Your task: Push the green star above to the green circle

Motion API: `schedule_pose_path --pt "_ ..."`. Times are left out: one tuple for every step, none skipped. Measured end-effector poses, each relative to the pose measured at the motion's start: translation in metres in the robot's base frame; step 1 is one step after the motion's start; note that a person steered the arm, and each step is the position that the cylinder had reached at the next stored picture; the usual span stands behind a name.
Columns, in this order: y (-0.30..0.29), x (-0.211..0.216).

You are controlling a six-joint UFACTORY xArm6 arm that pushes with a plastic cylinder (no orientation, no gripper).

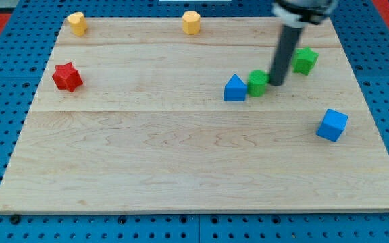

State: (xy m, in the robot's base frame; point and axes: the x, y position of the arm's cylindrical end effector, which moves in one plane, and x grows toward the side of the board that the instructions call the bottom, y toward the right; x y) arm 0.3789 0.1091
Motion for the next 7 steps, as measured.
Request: schedule_pose_path --pt "-0.008 -0.001" --pt "0.06 -0.004" --pt "0.139 -0.004" --pt "0.181 -0.039" --pt "0.184 -0.071" --pt "0.185 -0.073" --pt "0.178 -0.068"
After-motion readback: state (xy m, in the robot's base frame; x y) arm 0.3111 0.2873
